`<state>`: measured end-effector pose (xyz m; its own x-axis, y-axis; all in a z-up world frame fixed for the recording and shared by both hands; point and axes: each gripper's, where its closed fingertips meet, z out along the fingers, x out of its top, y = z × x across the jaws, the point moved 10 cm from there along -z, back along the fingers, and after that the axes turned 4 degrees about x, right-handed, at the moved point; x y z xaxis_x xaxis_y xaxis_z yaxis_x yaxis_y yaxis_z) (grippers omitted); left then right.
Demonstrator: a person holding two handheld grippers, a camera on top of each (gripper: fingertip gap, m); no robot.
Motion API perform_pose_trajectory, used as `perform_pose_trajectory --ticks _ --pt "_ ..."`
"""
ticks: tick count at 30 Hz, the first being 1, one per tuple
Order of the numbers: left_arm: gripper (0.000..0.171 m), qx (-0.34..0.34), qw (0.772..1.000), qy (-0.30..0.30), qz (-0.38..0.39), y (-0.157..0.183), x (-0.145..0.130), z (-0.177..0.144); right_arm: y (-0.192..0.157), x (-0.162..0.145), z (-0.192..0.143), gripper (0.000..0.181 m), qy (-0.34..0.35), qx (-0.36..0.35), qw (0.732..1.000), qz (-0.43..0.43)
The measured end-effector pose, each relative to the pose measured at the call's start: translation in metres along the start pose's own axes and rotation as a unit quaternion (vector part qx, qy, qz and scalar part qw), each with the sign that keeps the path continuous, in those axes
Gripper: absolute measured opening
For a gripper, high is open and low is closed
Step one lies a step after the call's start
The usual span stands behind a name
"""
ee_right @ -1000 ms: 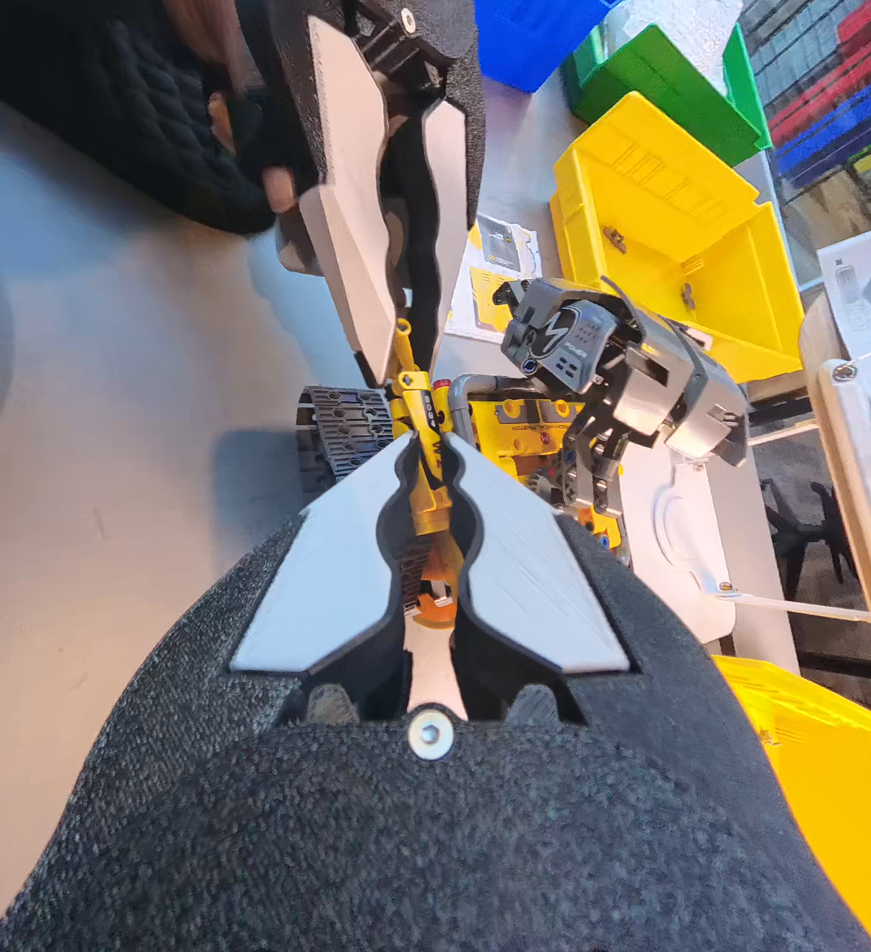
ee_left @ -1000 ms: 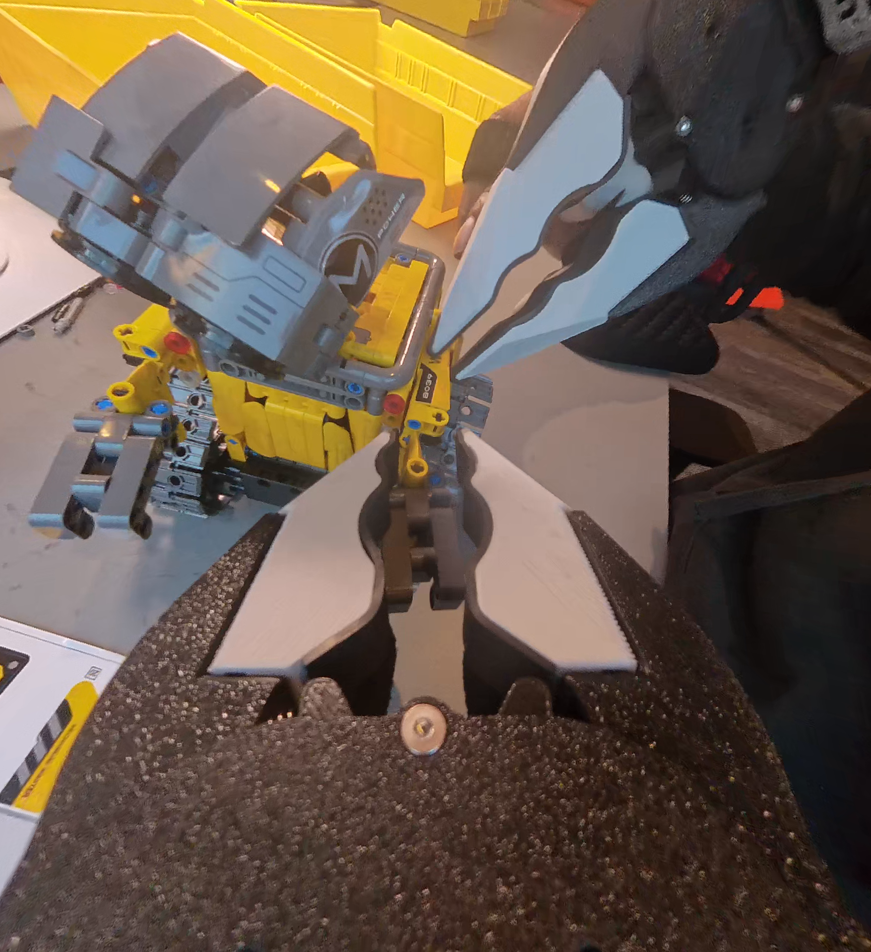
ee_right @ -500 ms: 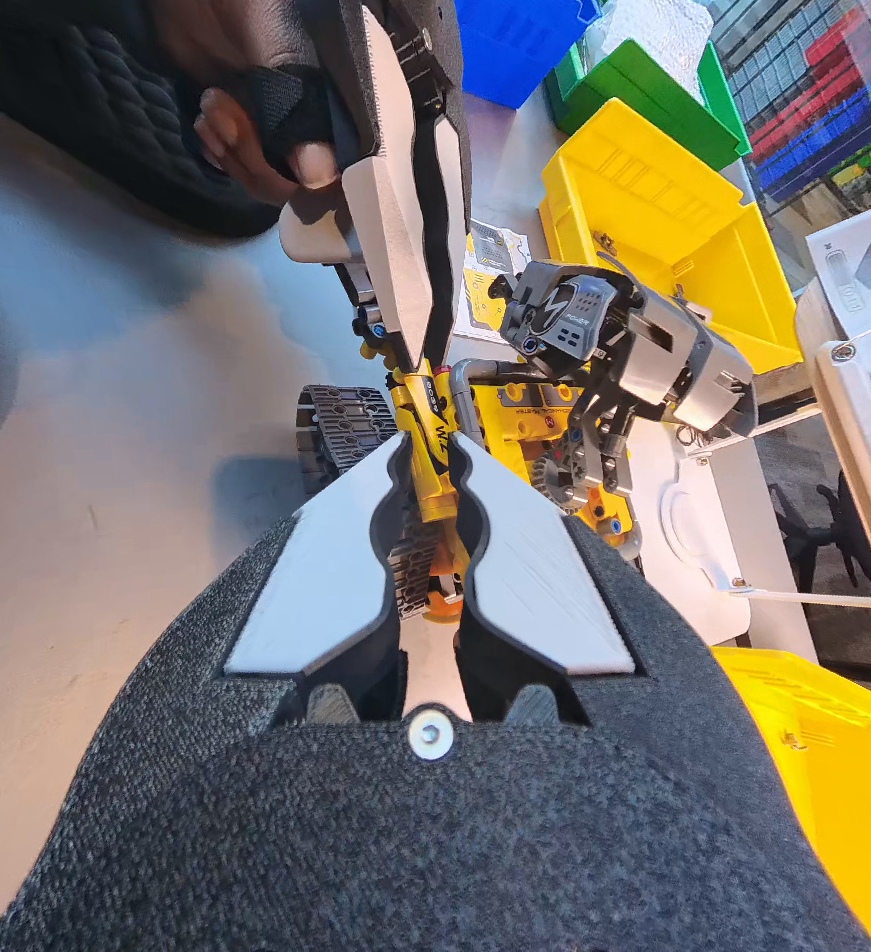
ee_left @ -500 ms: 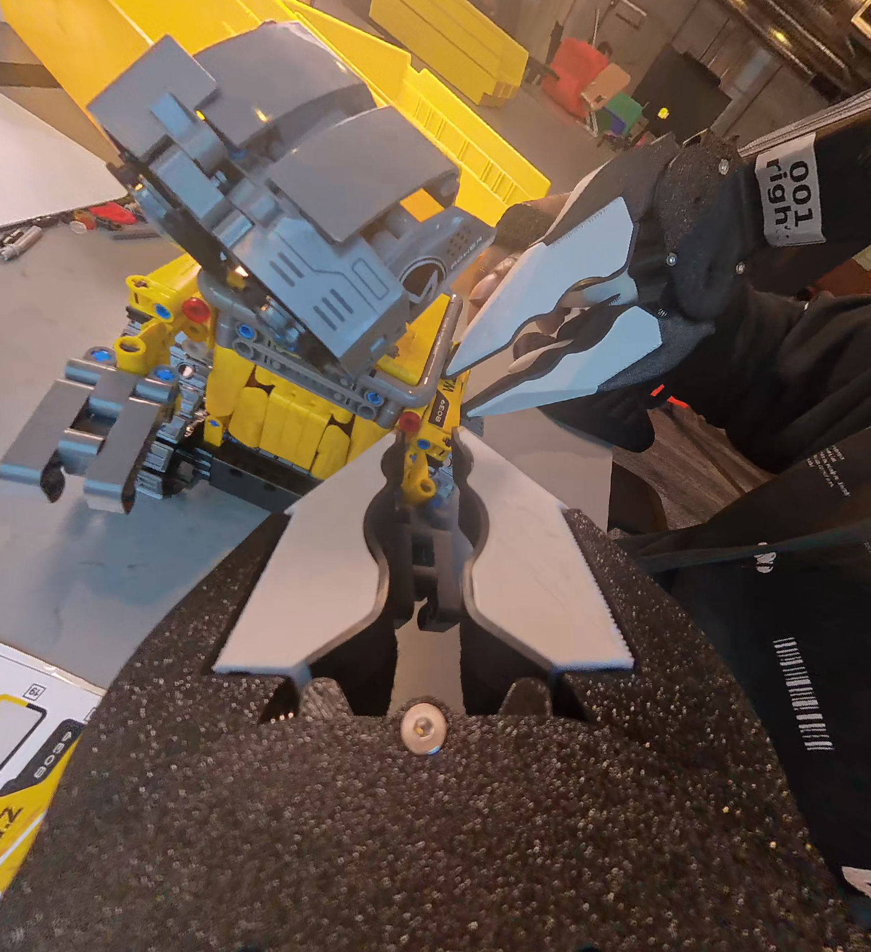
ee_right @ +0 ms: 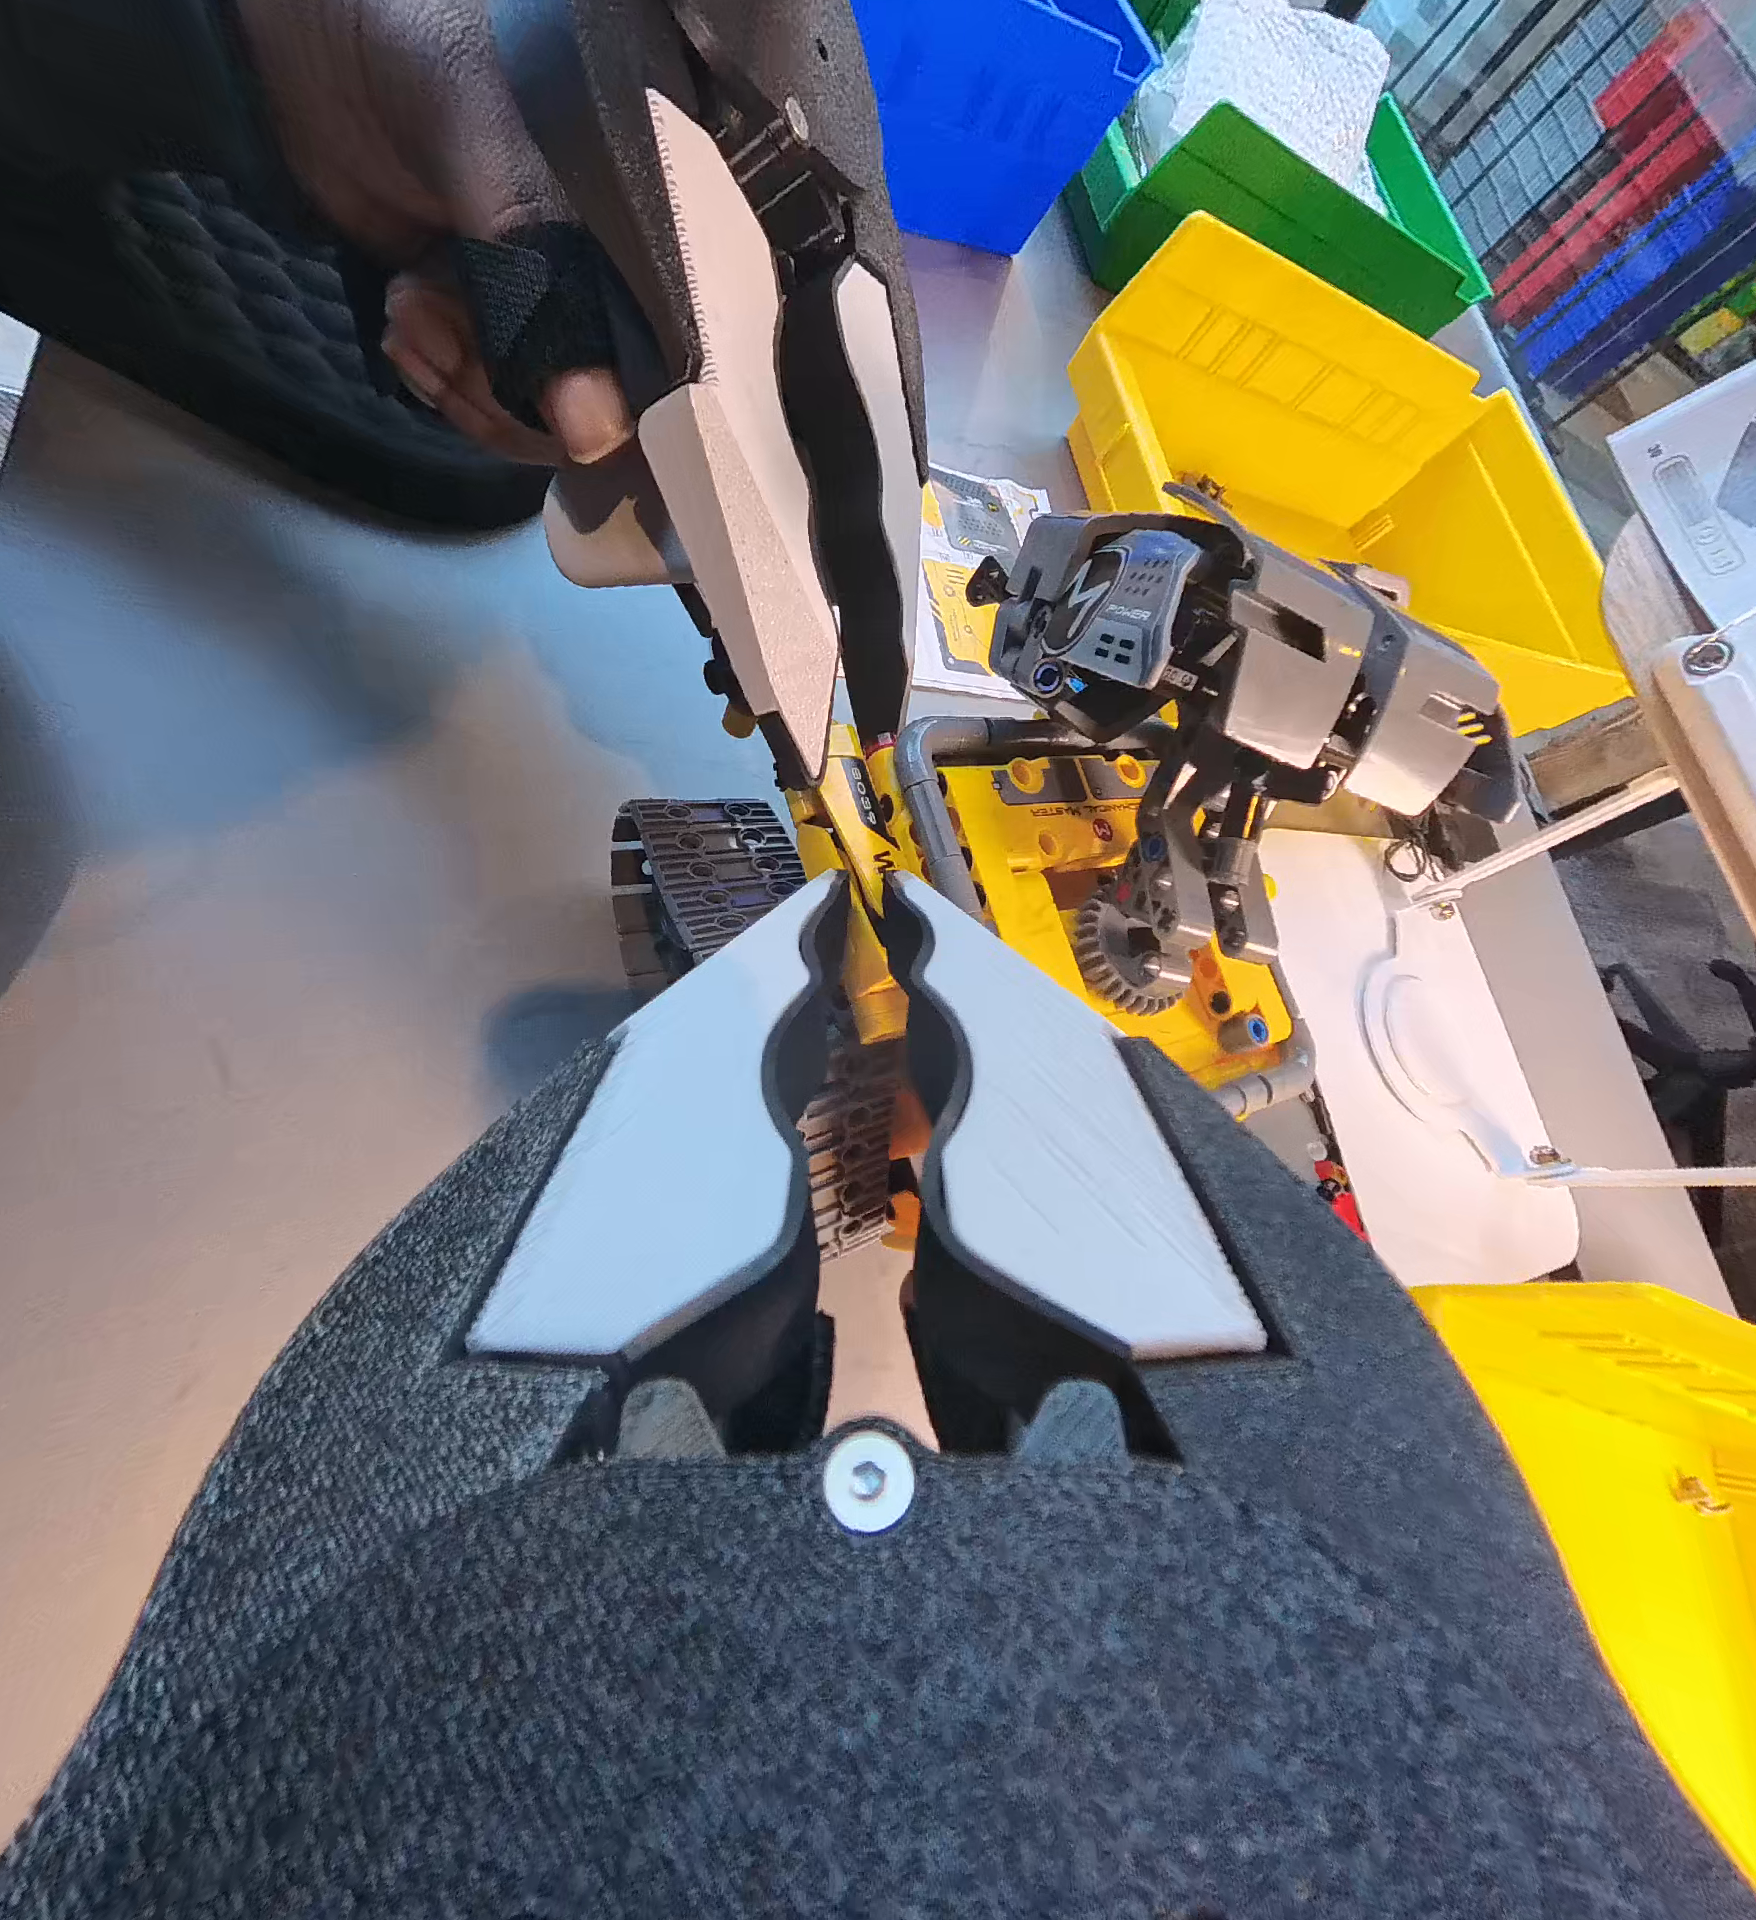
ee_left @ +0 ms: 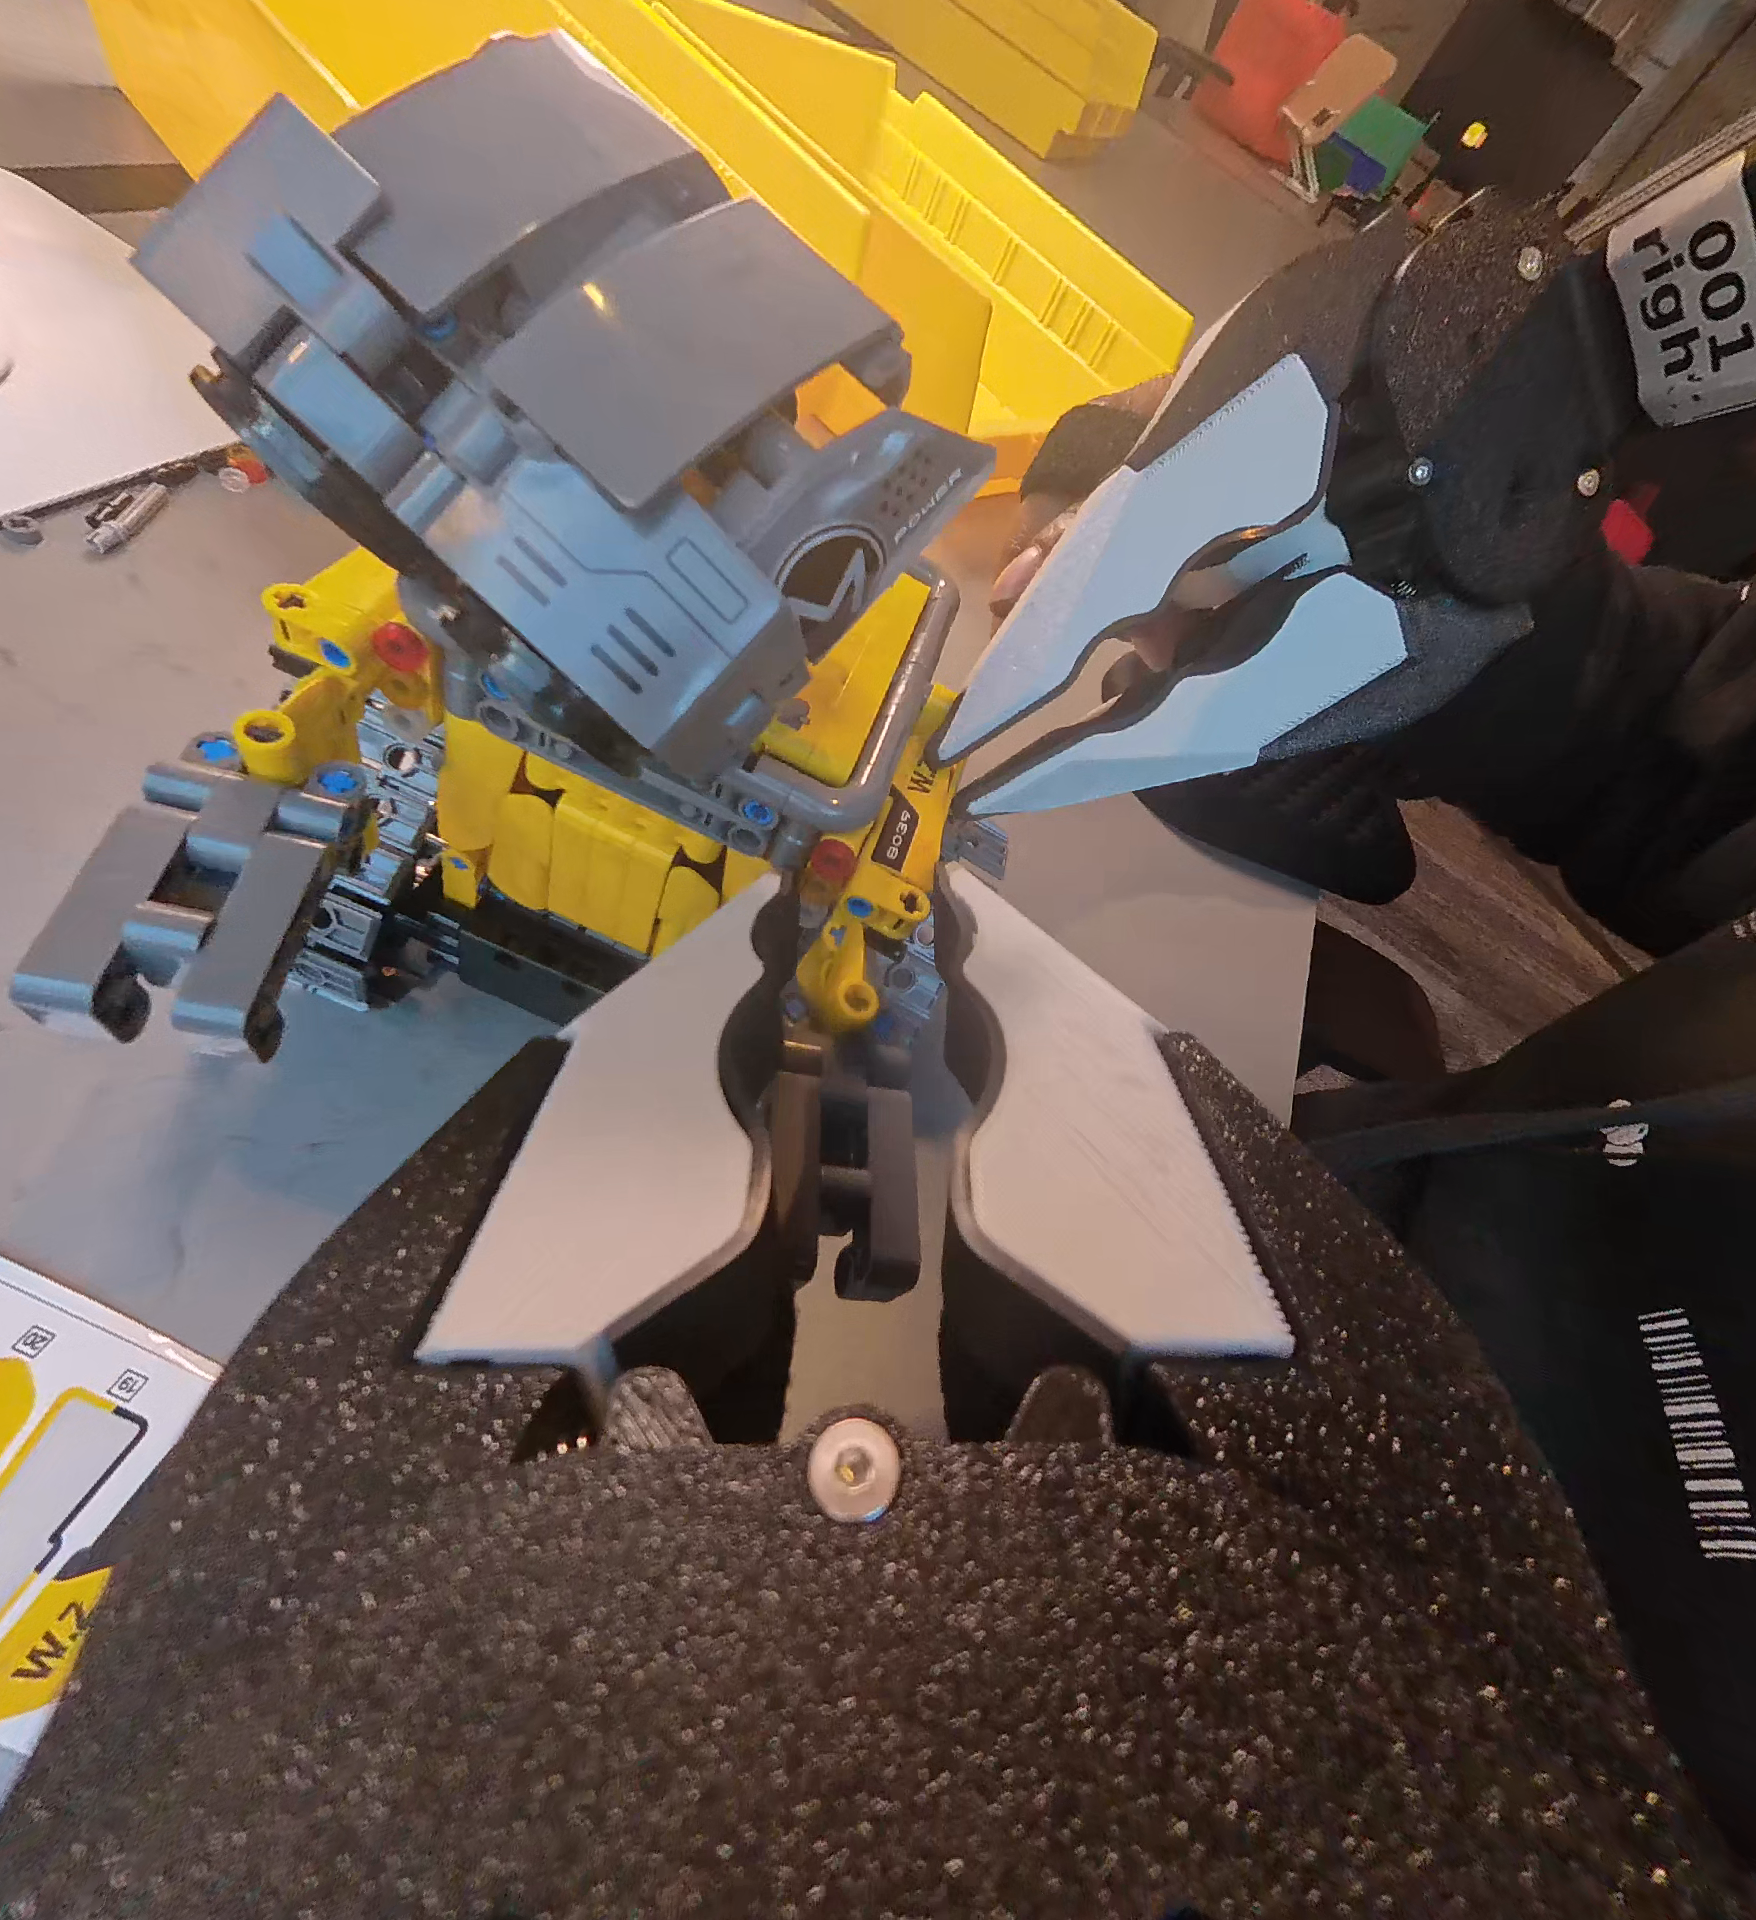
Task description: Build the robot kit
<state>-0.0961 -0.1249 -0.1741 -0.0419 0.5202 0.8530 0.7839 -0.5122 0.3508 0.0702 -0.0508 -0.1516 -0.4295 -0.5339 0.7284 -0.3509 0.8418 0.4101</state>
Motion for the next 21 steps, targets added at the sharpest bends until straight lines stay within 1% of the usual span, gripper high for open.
perform_pose_trajectory --ticks 7,8,10,13,15,19,21 --pt "0.024 0.006 1.000 -0.002 0.006 -0.001 0.001 0.002 0.000 -0.002 0.000 0.005 0.006 -0.009 1.000 0.000" --pt "0.024 0.005 1.000 0.000 0.011 -0.001 0.001 0.002 -0.001 -0.003 -0.001 0.009 0.012 -0.006 1.000 -0.003" --pt "0.024 0.005 1.000 0.008 0.030 0.000 0.000 0.002 -0.004 -0.006 -0.004 0.018 0.031 -0.010 0.999 -0.018" --pt "0.024 0.009 0.998 0.021 0.061 0.001 -0.001 -0.002 -0.003 -0.013 -0.015 0.020 0.063 -0.038 0.997 -0.012" --pt "0.030 0.016 0.996 0.027 0.086 0.002 -0.001 -0.007 0.000 -0.020 -0.023 0.021 0.082 -0.058 0.995 -0.002" --pt "0.033 0.033 0.989 0.001 0.147 0.003 -0.009 -0.010 0.005 -0.040 -0.032 0.025 0.091 -0.097 0.991 -0.007" --pt "0.030 0.046 0.984 -0.010 0.172 0.003 -0.013 -0.008 0.007 -0.049 -0.030 0.025 0.091 -0.109 0.990 -0.004"
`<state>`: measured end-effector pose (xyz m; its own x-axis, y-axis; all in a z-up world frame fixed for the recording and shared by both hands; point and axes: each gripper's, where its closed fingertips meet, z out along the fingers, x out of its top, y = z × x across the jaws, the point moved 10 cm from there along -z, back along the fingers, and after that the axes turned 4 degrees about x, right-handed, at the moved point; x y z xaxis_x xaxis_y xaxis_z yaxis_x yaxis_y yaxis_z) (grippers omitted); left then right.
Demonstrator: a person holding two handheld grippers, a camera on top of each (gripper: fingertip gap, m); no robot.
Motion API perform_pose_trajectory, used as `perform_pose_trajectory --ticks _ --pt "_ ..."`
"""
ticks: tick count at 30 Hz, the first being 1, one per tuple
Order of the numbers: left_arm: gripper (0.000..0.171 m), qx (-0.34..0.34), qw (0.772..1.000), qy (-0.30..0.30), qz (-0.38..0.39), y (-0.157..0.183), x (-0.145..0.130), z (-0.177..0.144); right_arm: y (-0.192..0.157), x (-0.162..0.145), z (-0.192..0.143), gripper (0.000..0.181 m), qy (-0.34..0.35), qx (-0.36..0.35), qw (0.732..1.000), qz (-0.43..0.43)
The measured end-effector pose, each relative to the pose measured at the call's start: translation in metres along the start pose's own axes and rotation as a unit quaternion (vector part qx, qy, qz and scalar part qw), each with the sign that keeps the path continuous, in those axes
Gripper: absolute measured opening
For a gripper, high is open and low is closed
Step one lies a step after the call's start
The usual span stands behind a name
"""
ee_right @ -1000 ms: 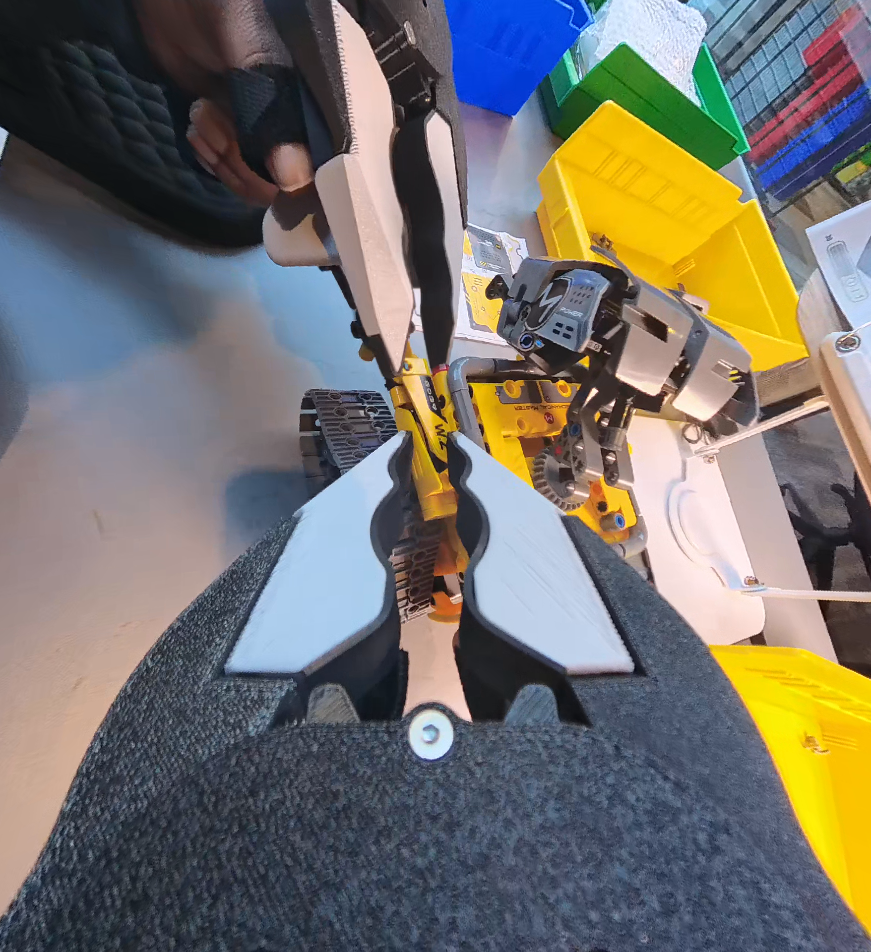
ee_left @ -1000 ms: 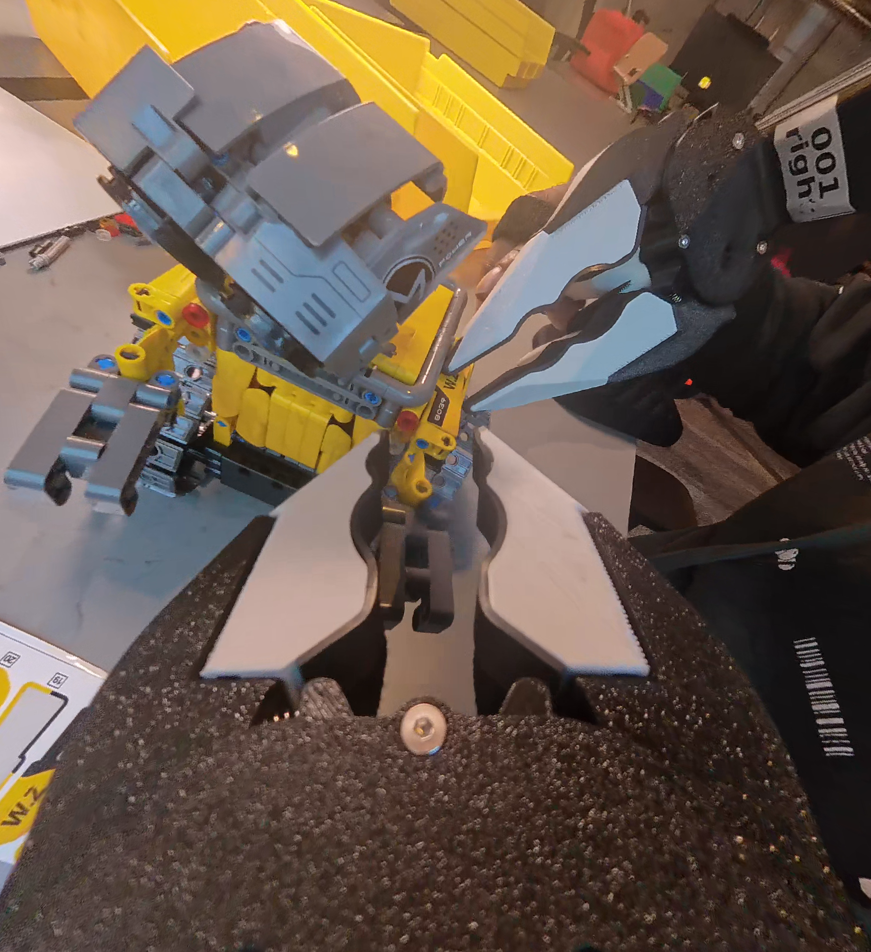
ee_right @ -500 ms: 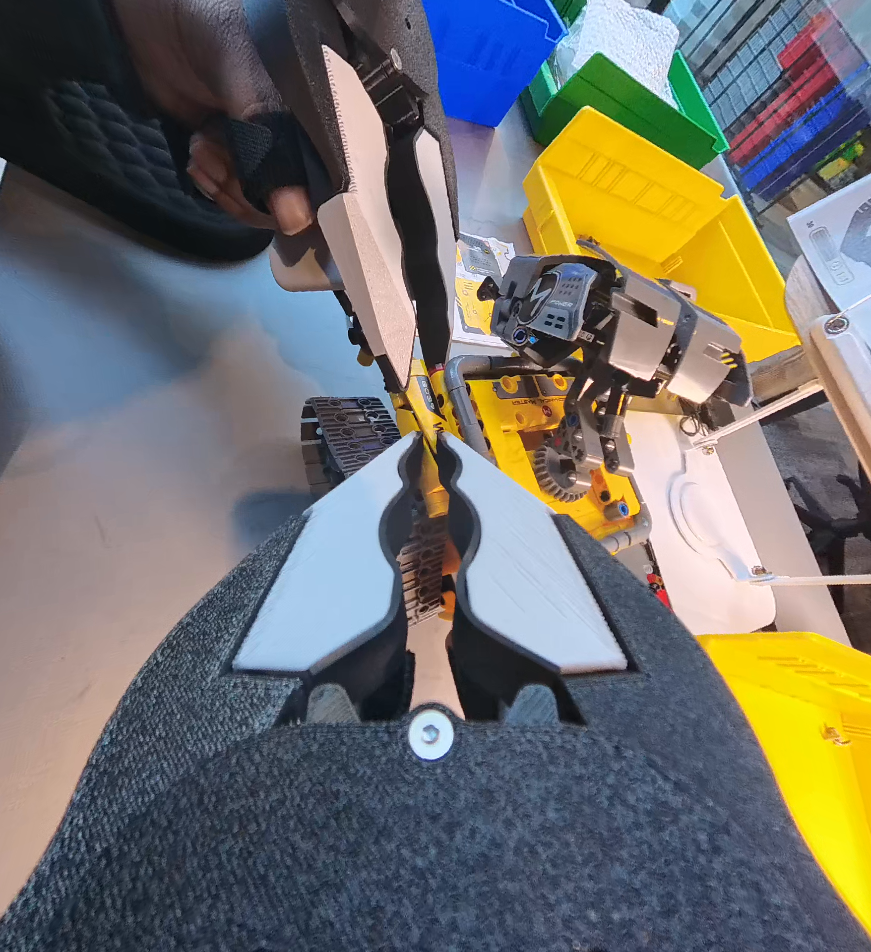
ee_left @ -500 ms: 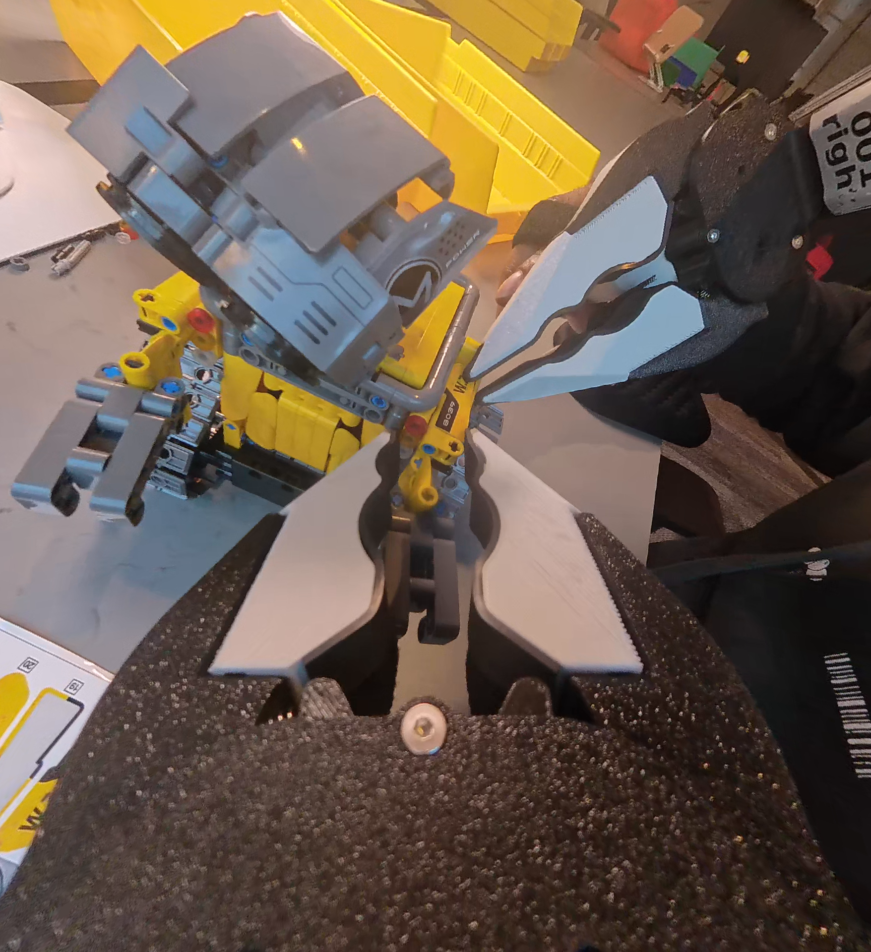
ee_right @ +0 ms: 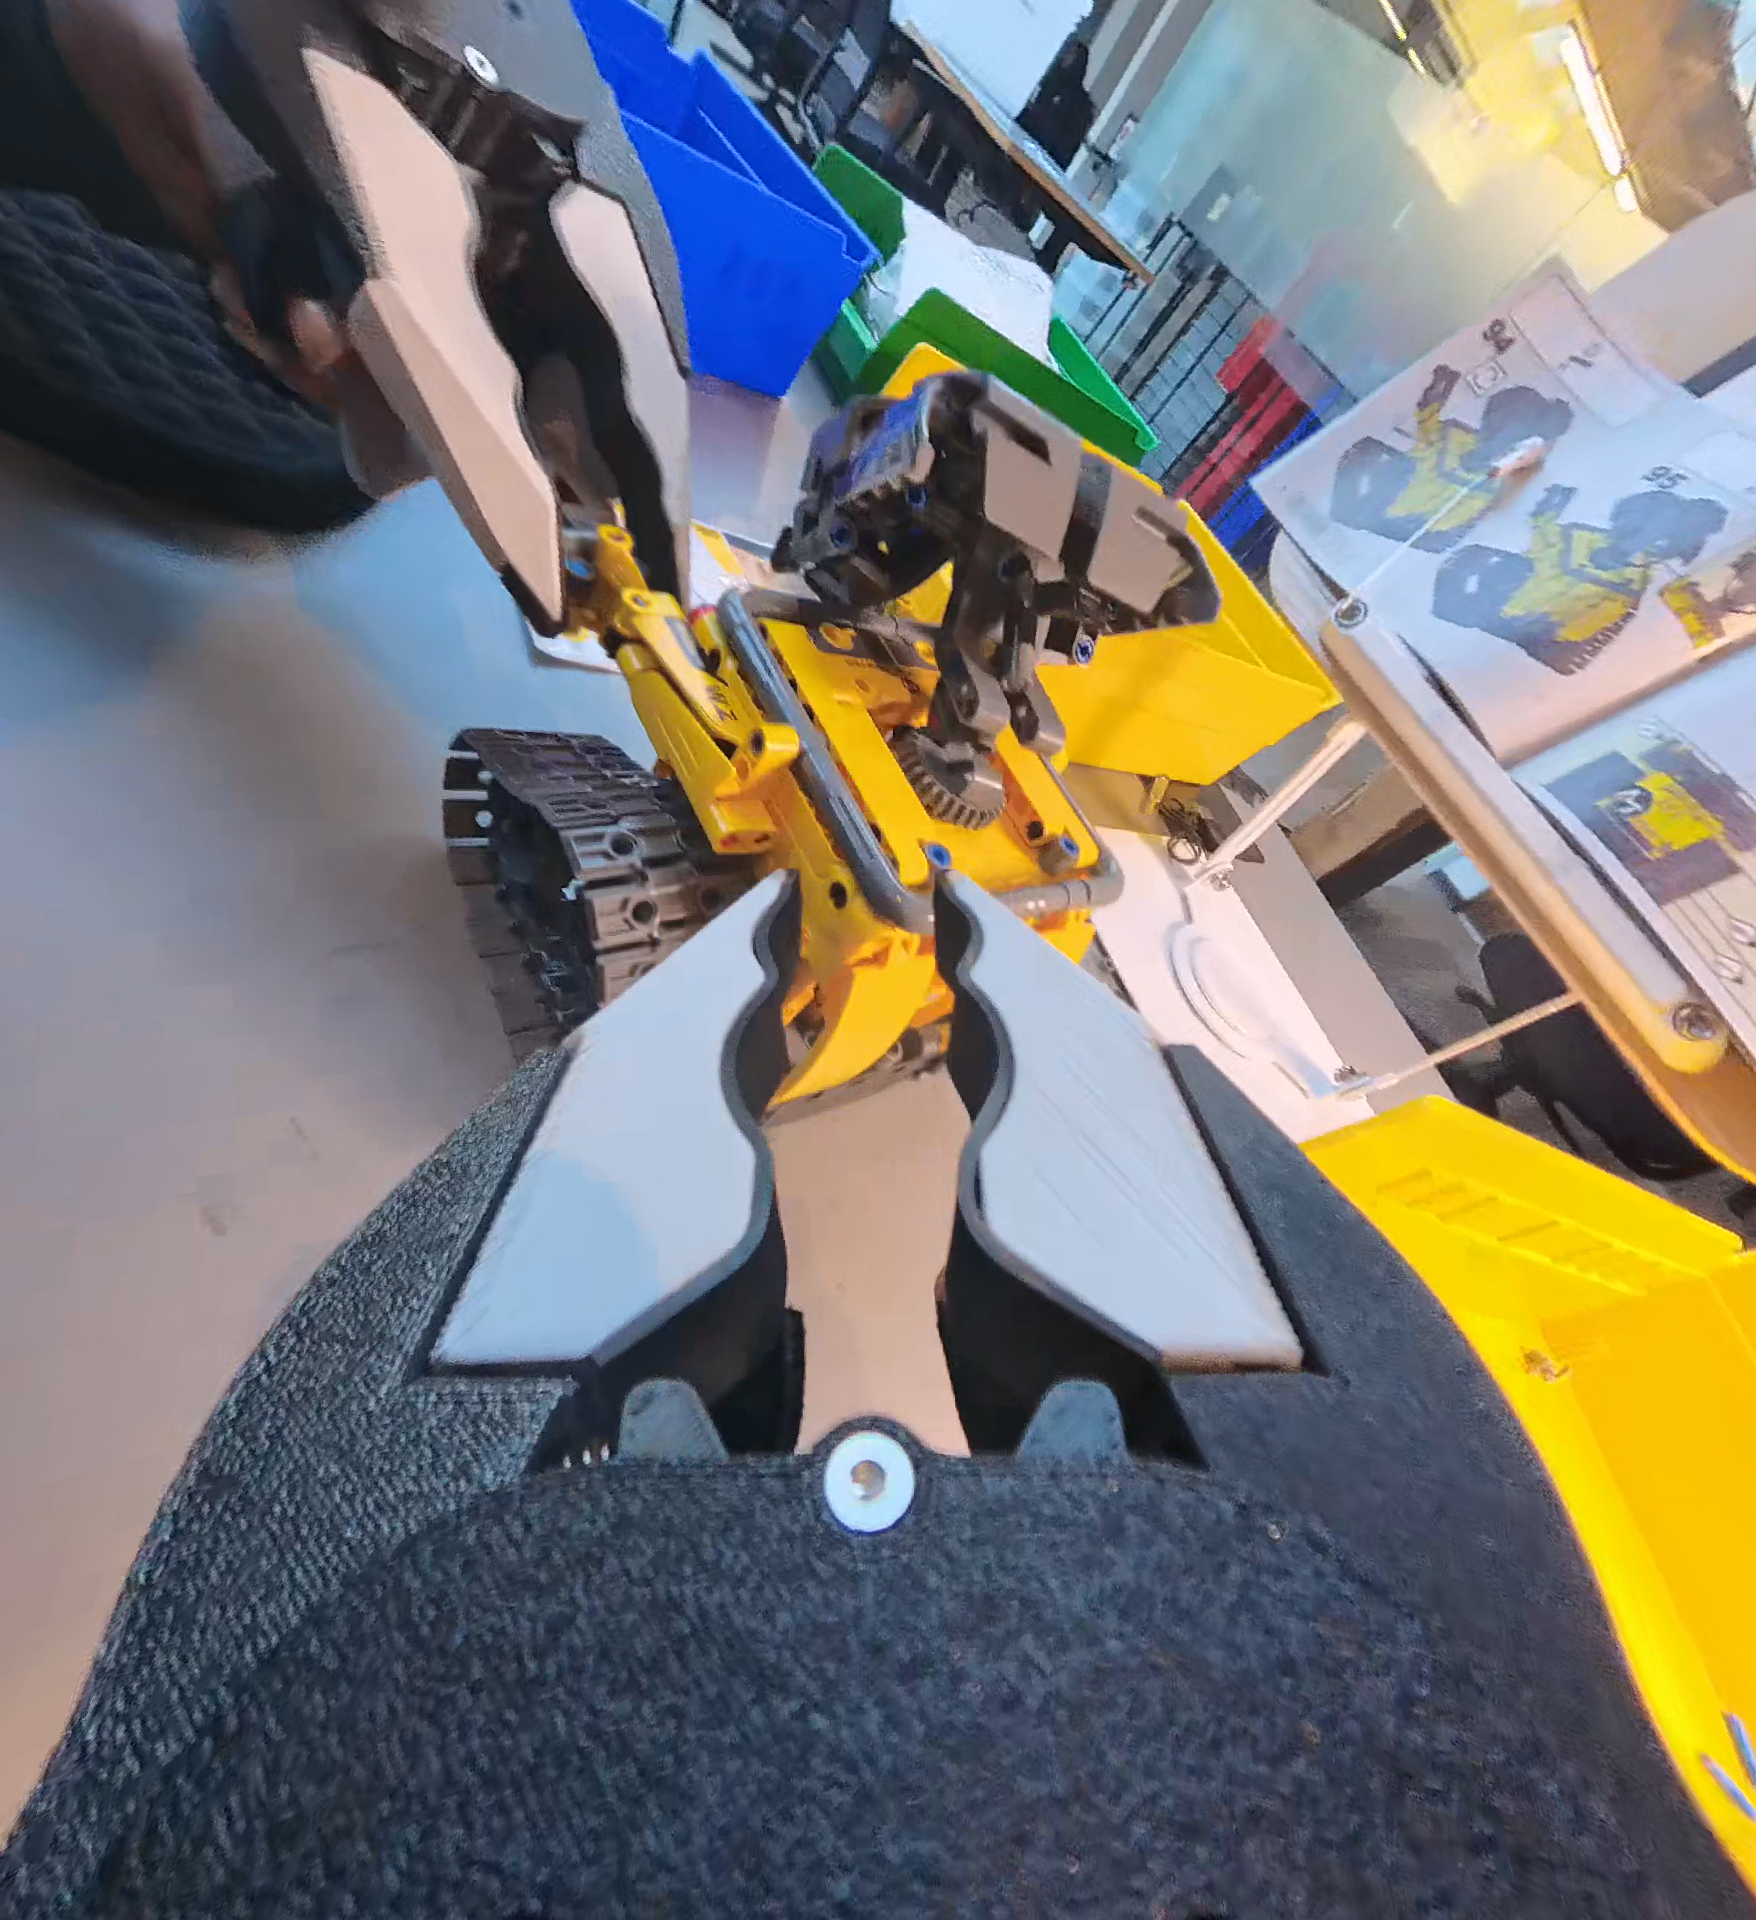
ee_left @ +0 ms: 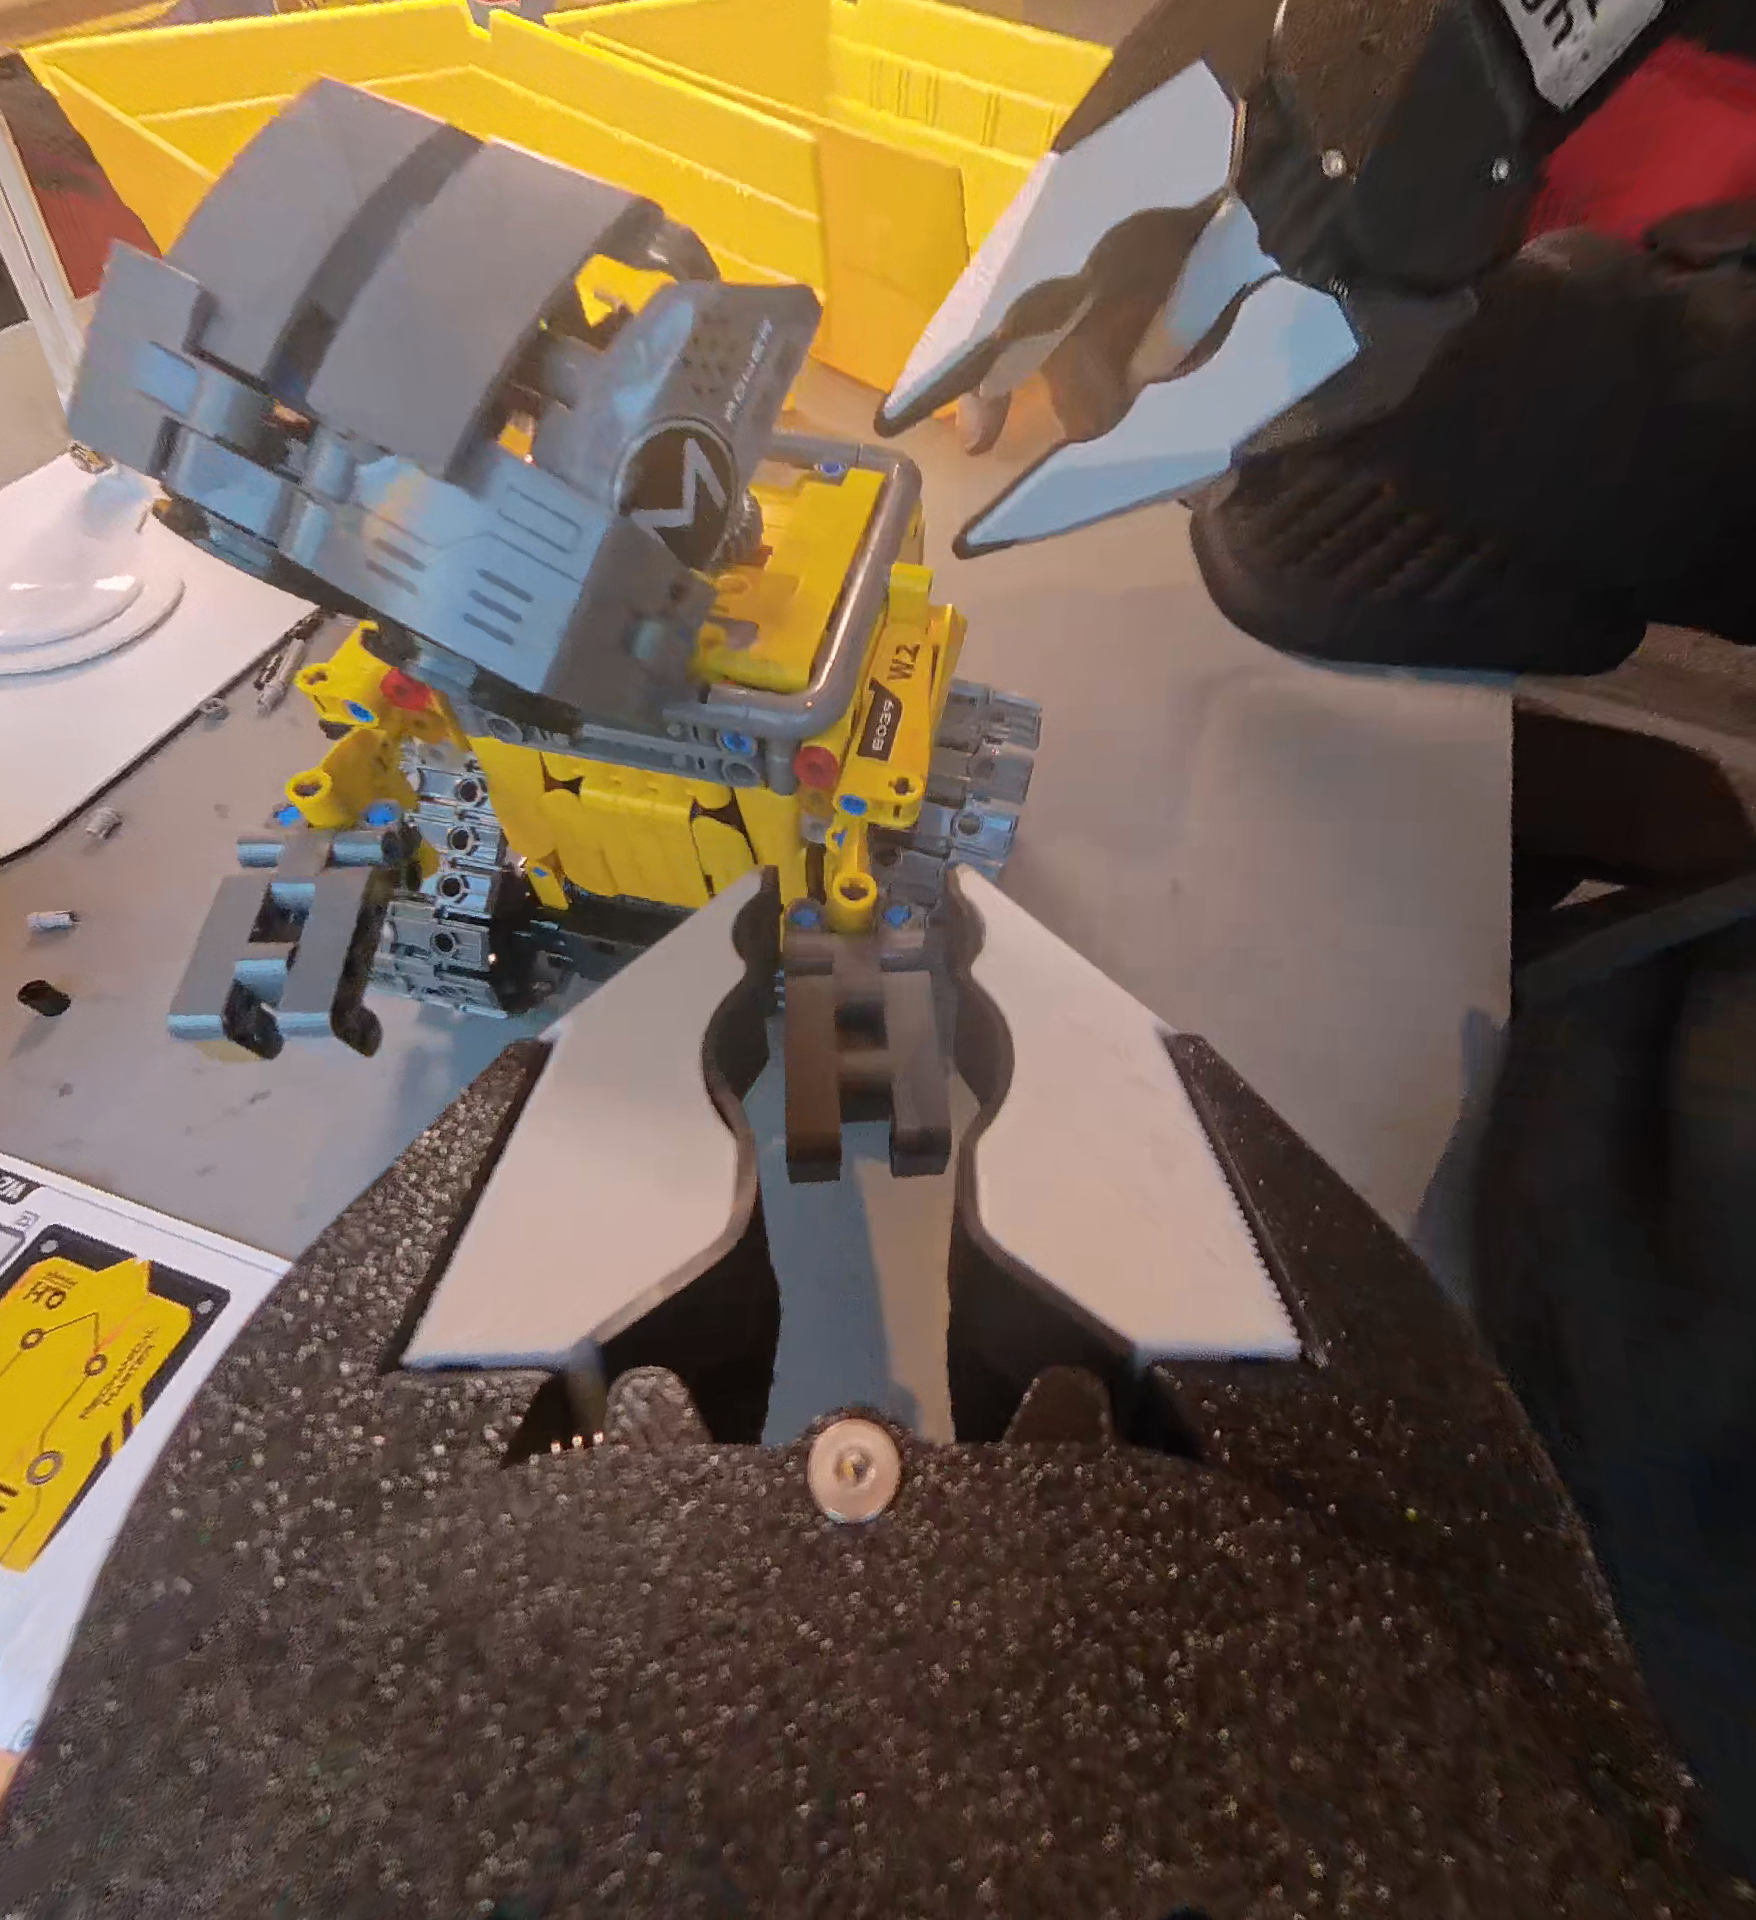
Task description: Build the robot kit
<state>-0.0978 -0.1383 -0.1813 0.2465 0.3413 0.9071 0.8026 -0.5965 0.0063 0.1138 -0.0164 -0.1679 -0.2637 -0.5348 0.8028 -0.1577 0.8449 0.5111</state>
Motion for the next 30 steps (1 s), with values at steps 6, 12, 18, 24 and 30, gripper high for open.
perform_pose_trajectory --ticks 6,12,18,24,30 --pt "0.026 -0.011 1.000 0.000 -0.005 -0.006 0.003 0.004 0.006 -0.010 0.004 0.018 0.023 -0.021 0.999 0.013" --pt "0.026 -0.027 0.999 -0.007 0.018 -0.020 0.011 0.013 0.017 -0.017 0.006 0.018 0.020 -0.035 0.999 0.022" --pt "0.026 -0.038 0.999 0.000 0.018 -0.034 0.014 0.026 0.029 -0.030 0.010 0.018 0.041 -0.064 0.993 0.086" --pt "0.025 -0.048 0.996 0.069 0.026 -0.038 0.009 0.016 0.030 -0.035 0.007 0.019 0.066 -0.074 0.989 0.113" --pt "0.030 0.021 0.979 0.202 -0.015 -0.059 0.008 -0.015 0.051 -0.031 -0.012 0.019 0.145 -0.119 0.966 0.177"
